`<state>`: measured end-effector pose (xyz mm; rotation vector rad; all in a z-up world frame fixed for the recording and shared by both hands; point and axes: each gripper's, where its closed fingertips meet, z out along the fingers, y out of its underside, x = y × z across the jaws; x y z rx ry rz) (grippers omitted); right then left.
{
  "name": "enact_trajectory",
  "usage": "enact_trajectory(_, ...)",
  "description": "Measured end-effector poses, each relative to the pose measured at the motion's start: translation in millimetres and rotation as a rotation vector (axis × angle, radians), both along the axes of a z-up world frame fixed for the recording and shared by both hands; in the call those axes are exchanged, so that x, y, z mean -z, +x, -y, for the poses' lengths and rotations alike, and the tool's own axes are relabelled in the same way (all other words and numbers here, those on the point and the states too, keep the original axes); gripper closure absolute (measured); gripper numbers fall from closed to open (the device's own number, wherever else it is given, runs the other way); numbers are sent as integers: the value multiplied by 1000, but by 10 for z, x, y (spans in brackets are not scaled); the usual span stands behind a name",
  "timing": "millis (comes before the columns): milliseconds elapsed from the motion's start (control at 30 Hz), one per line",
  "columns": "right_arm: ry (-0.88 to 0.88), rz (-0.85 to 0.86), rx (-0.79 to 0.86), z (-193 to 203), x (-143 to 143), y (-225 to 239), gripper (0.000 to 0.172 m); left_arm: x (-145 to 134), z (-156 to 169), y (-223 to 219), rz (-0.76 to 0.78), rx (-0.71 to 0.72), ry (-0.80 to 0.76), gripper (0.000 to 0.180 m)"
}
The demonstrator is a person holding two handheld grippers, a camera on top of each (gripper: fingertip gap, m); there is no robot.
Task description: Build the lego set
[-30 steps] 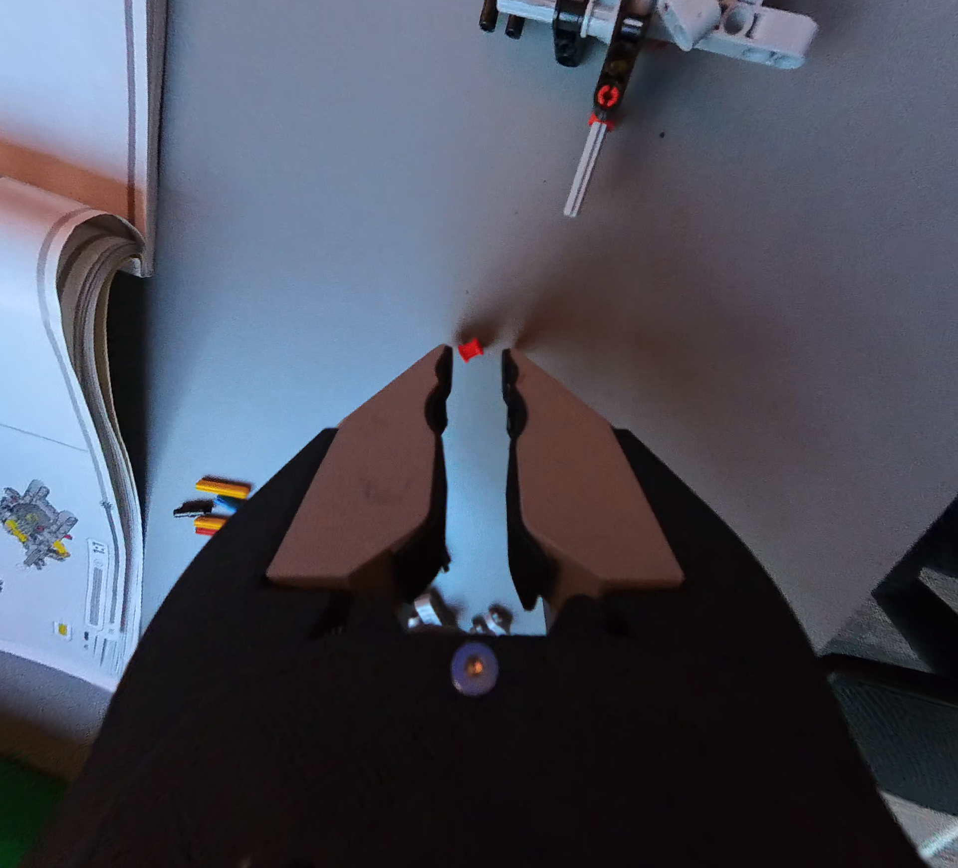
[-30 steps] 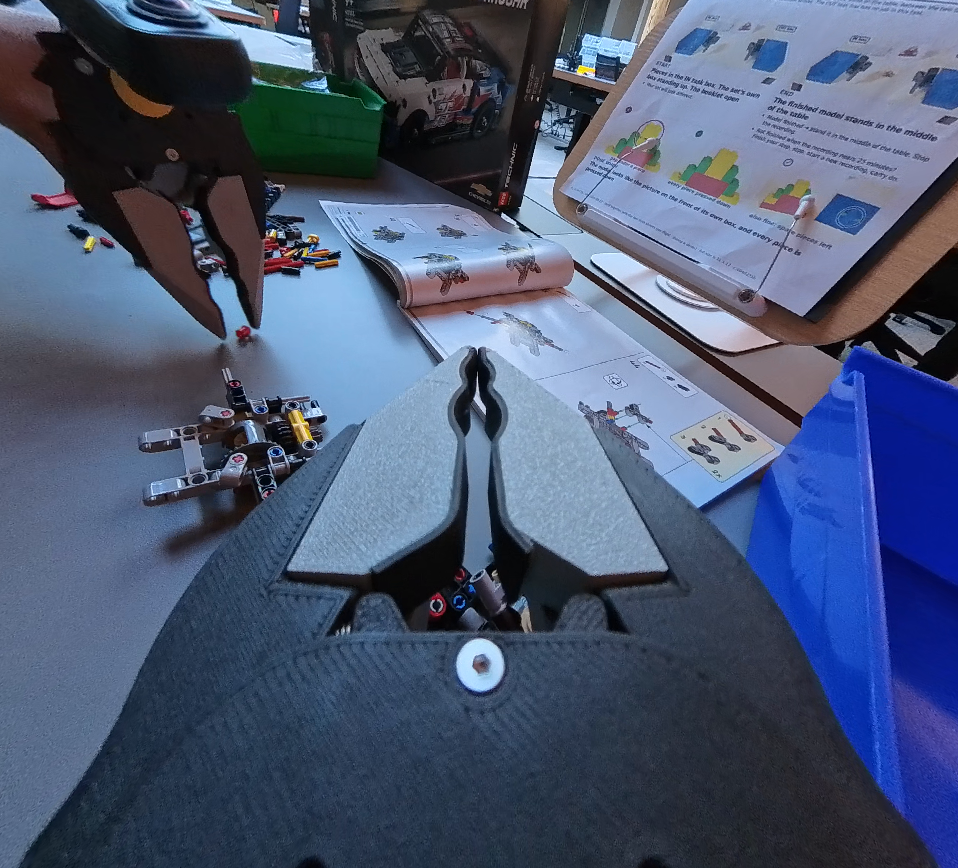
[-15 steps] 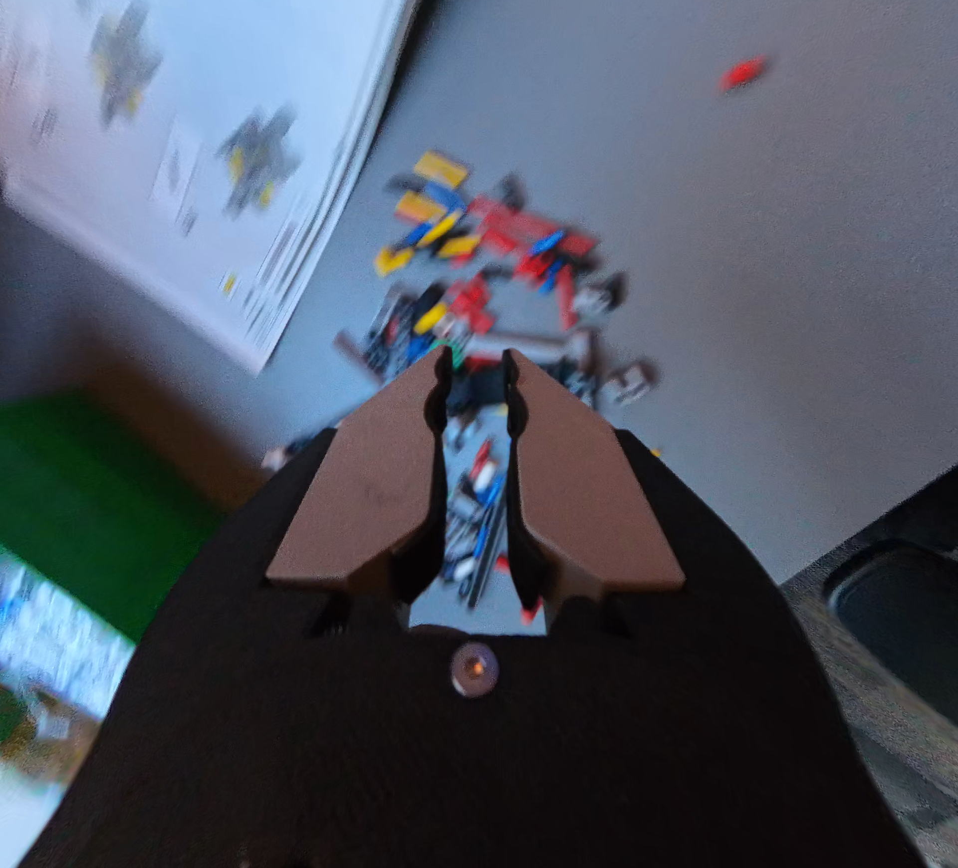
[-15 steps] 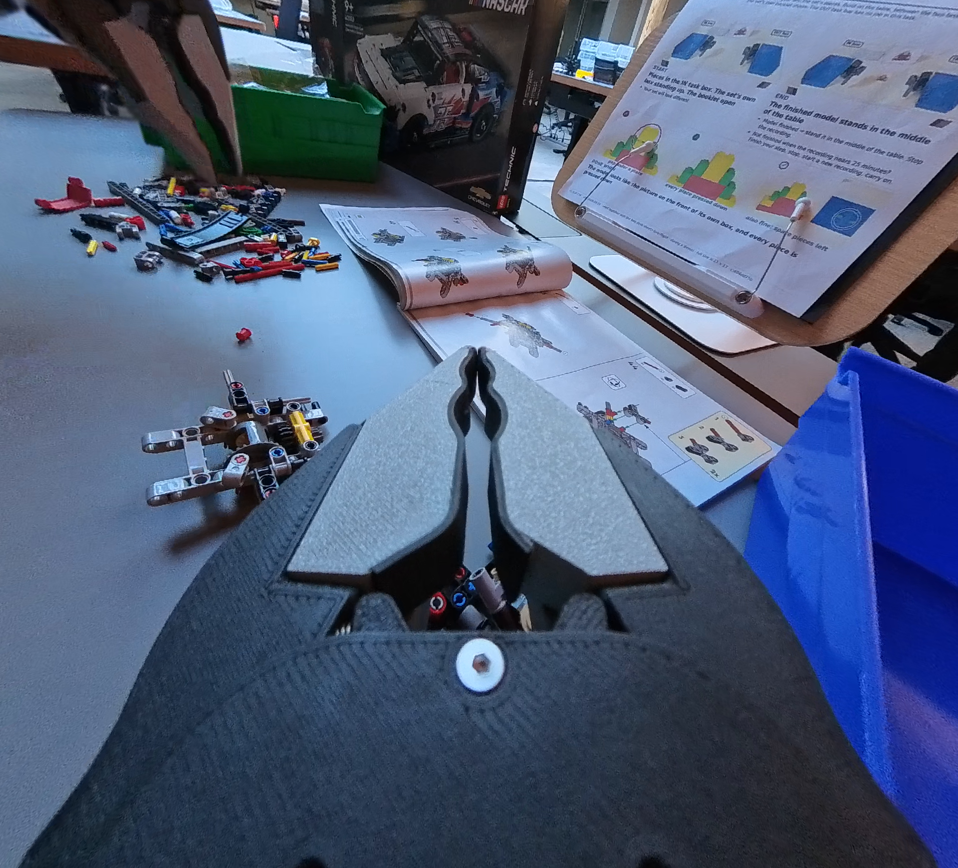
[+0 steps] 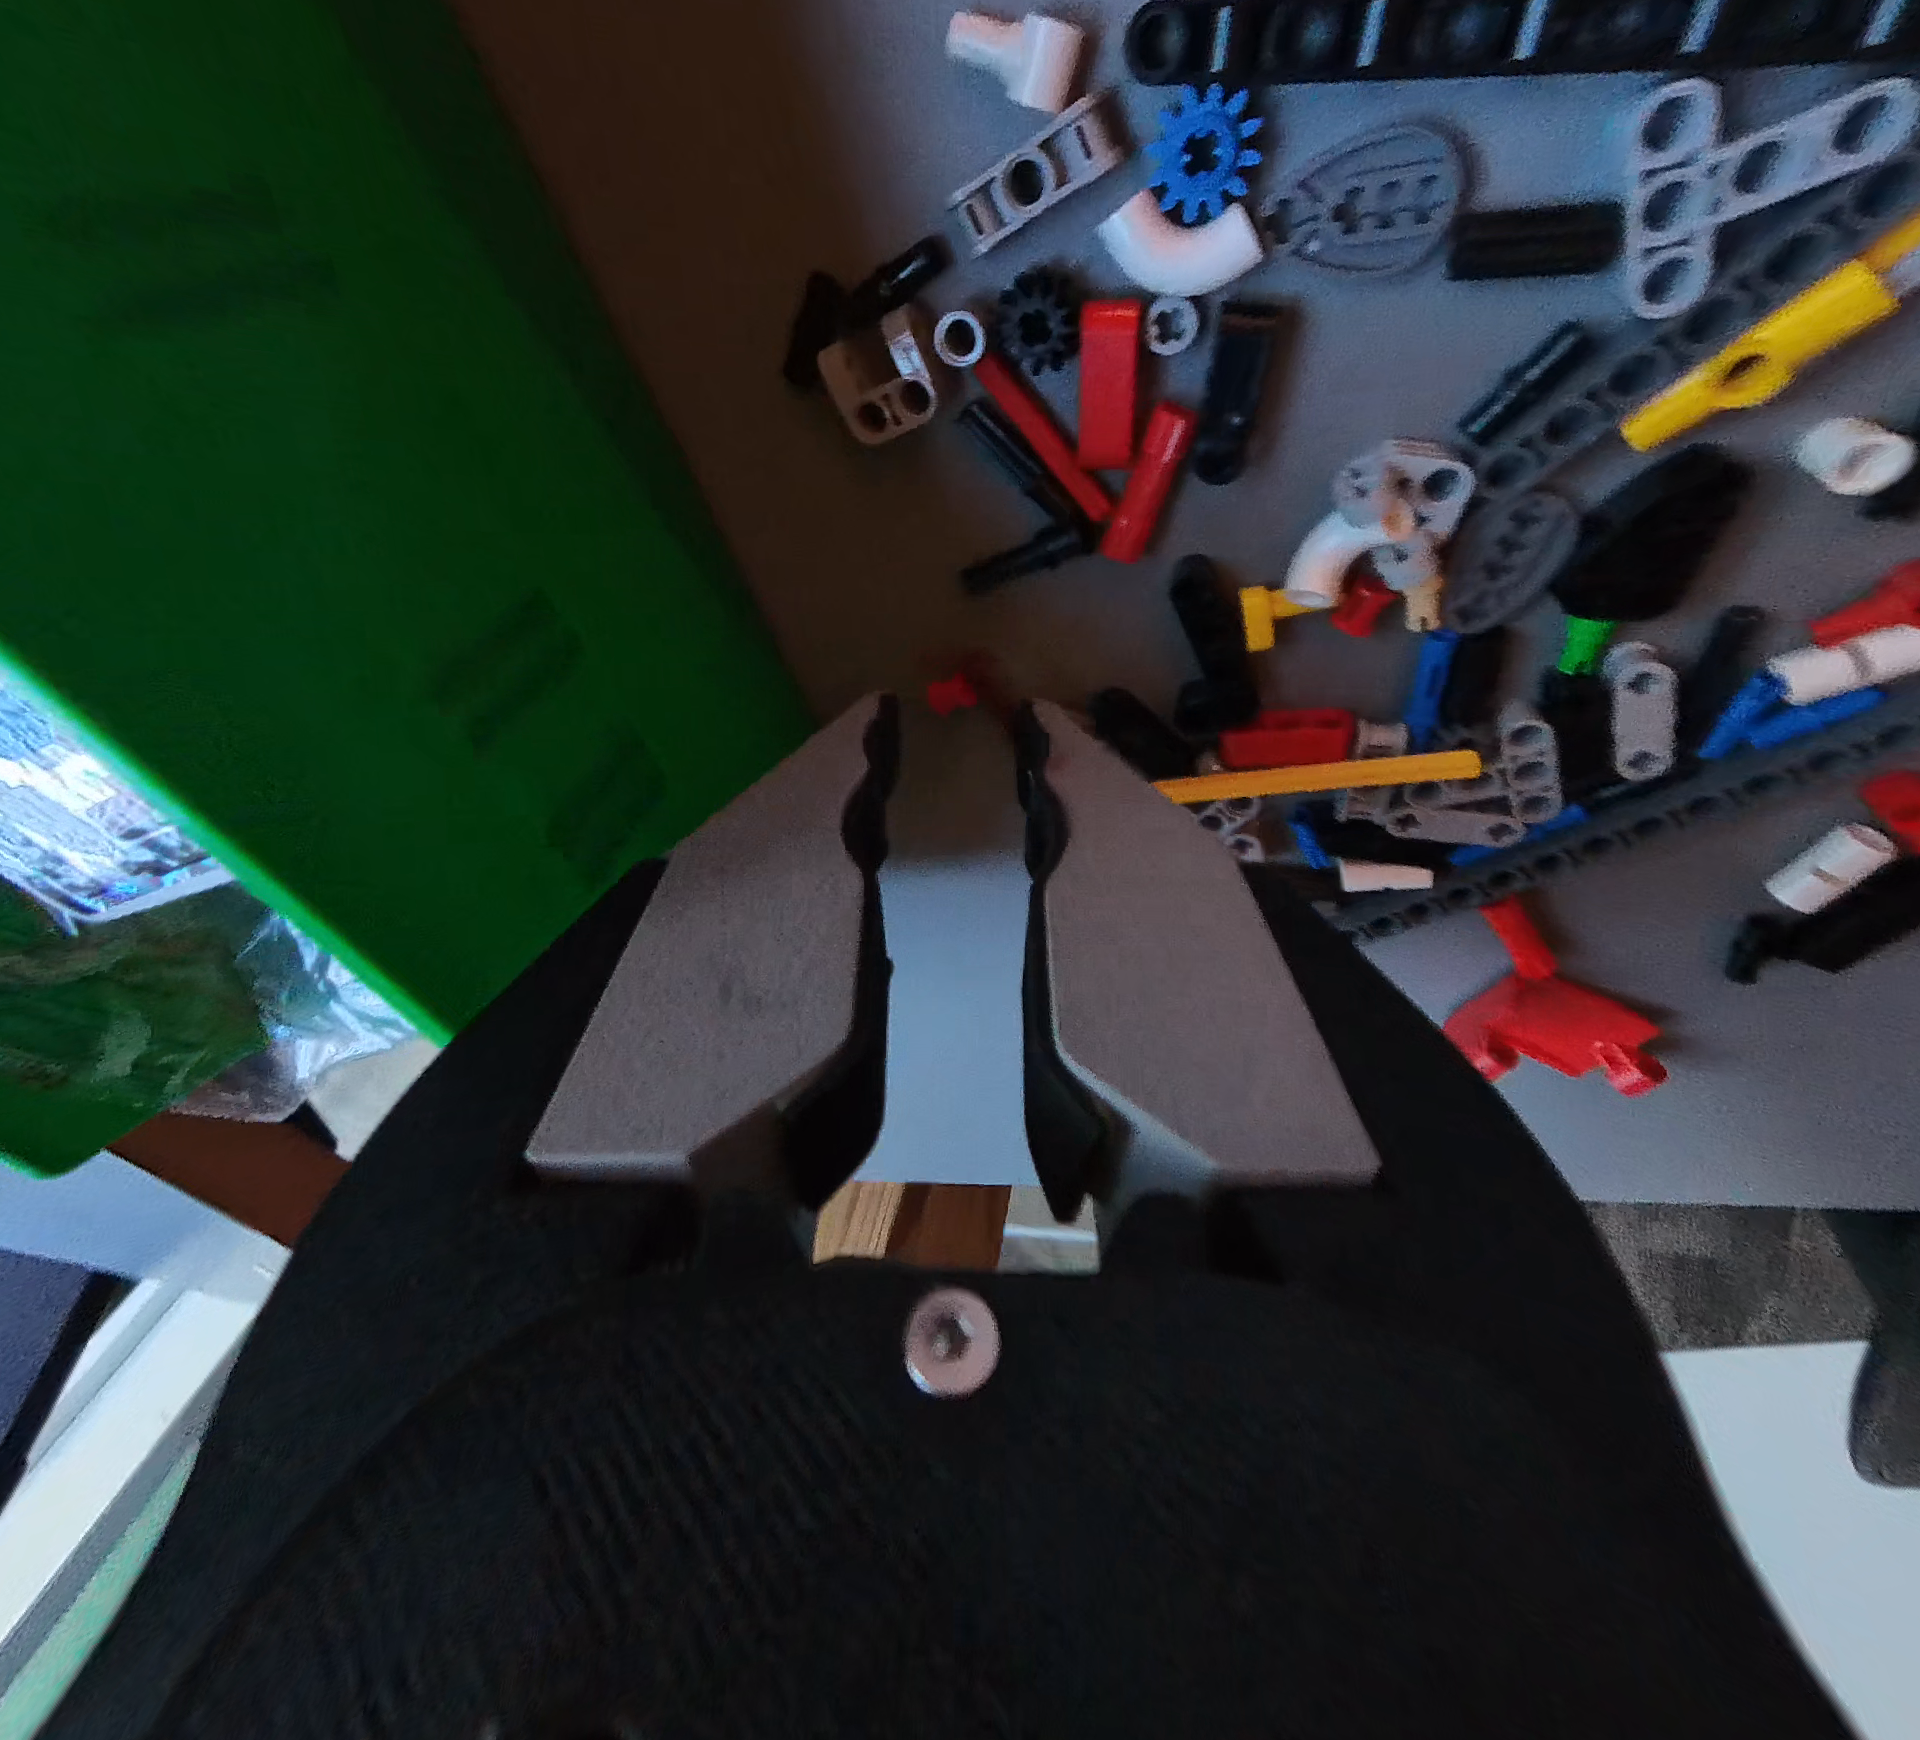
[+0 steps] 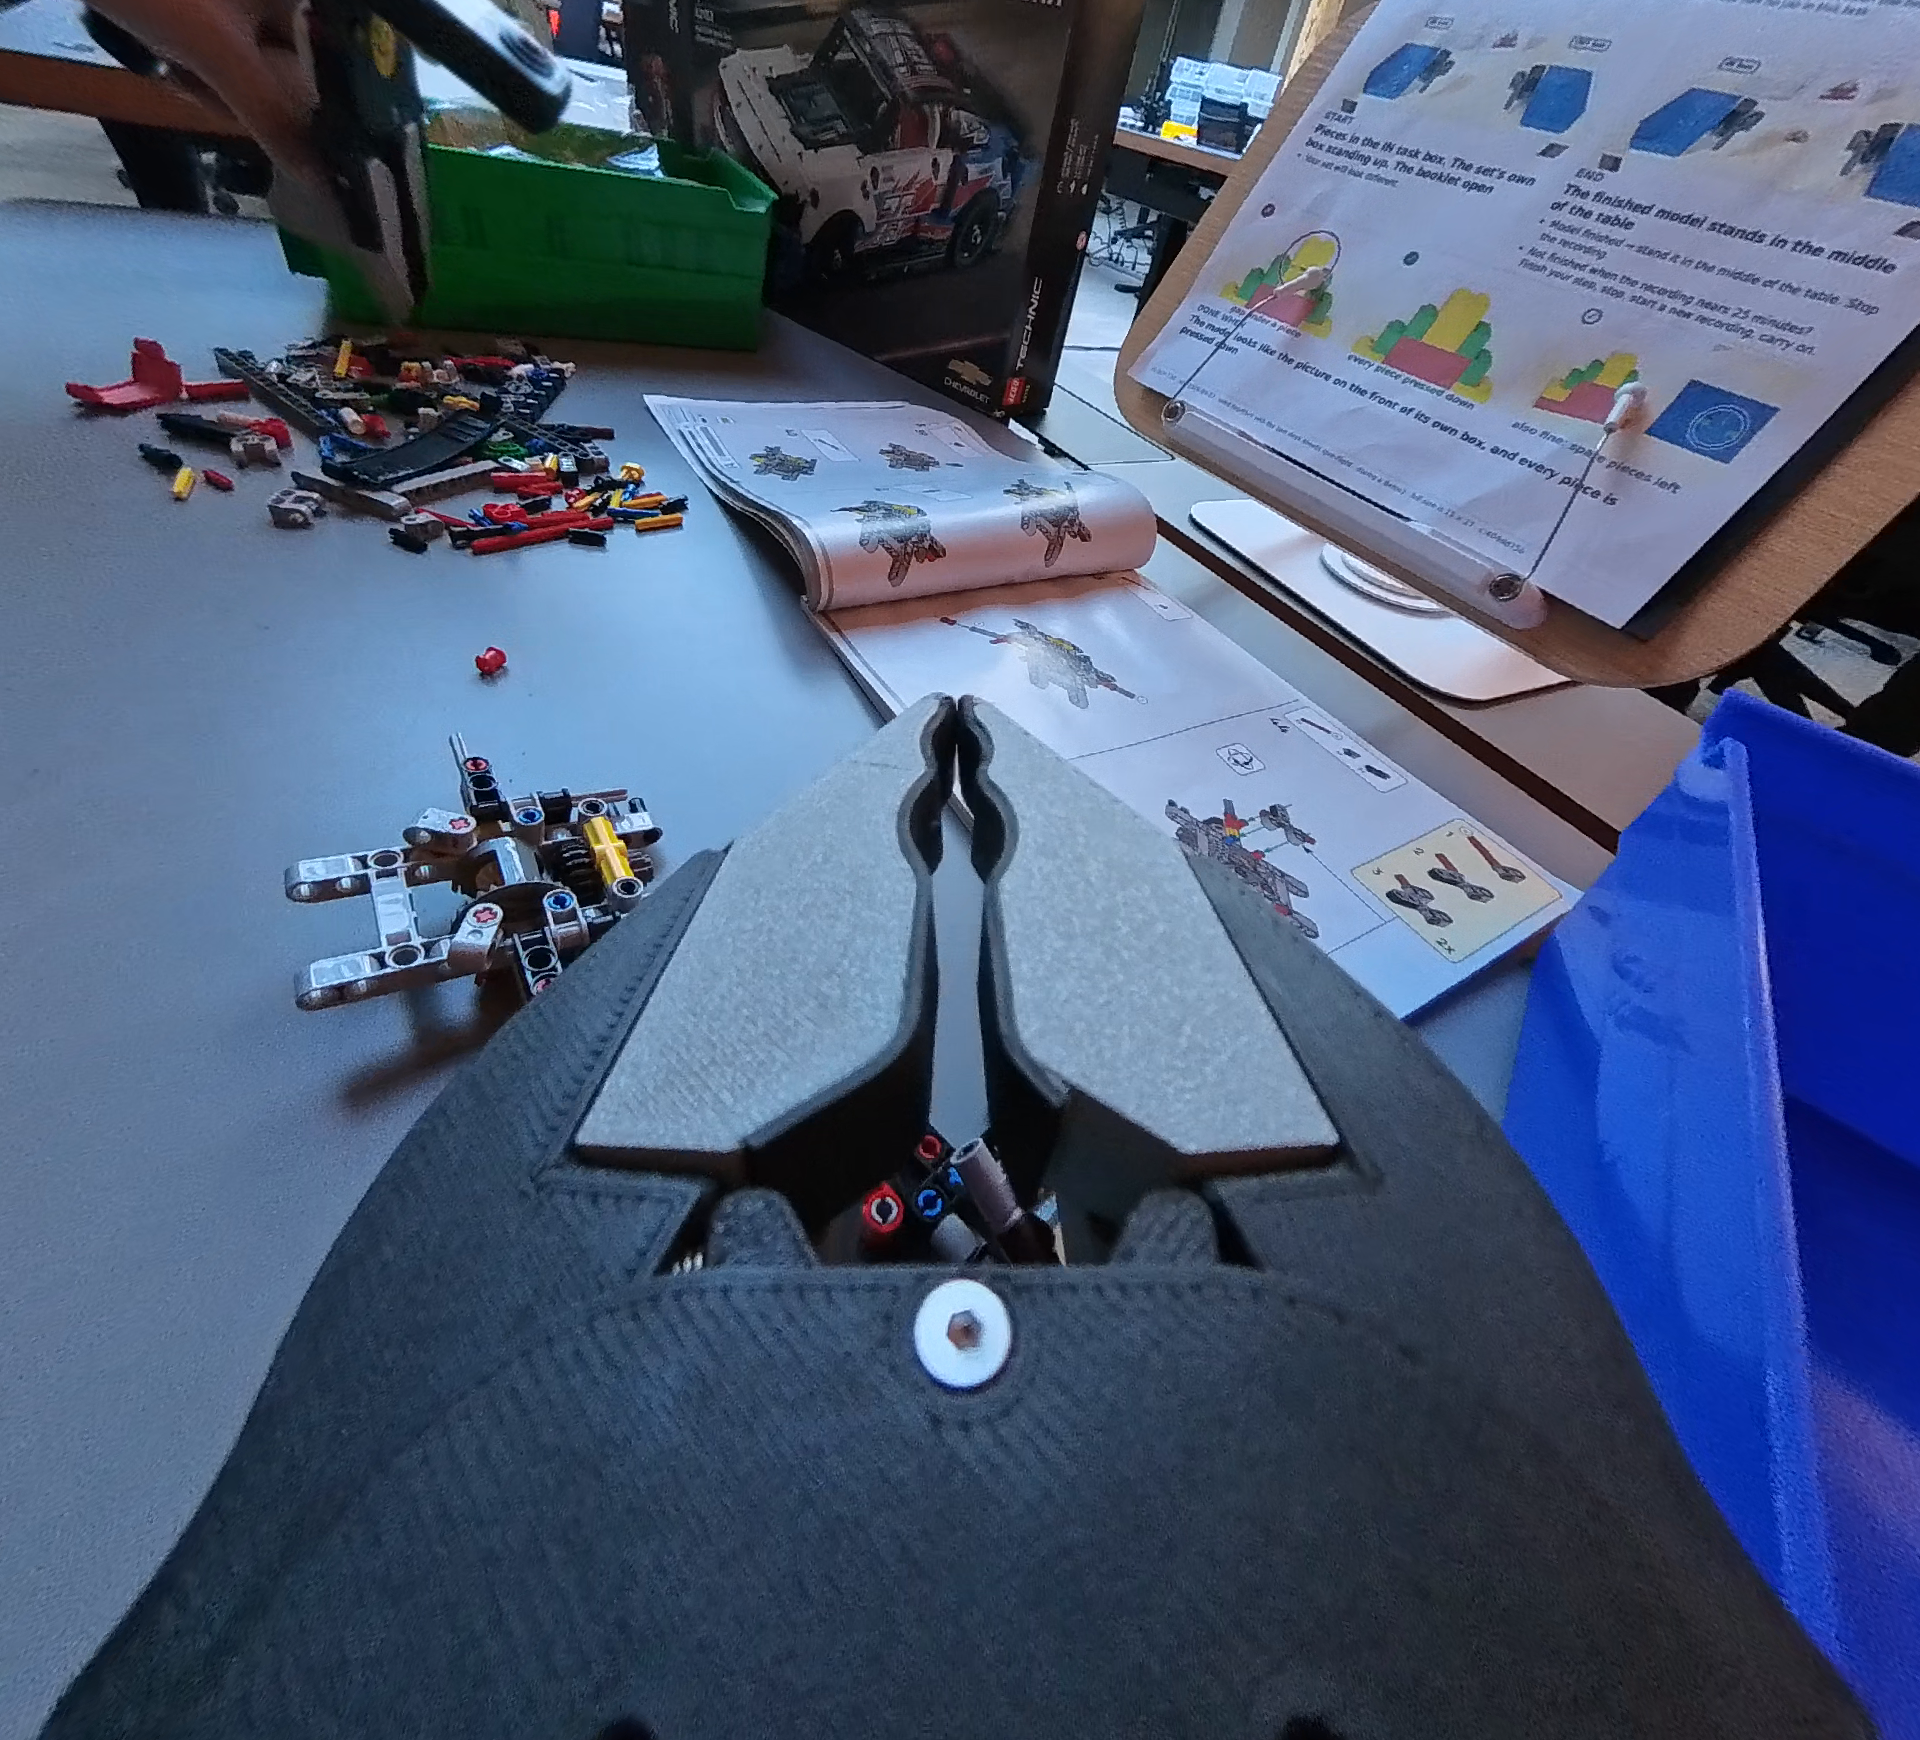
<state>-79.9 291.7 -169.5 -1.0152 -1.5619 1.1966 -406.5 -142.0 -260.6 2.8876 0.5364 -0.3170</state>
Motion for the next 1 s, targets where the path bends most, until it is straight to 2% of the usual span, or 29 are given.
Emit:
enact_trajectory(133, -2, -3, -2, 1, -8, 4, 172, 34, 59, -2, 23, -38, -51, 154)
enact_trajectory(367, 0, -4, -14, 23, -13, 4, 172, 48, 49, -59, 23, -53, -64, 168)
enact_trajectory(1000, -3, -8, -18, 22, -23, 8, 172, 88, 74, 16, 70, -48, -91, 173)
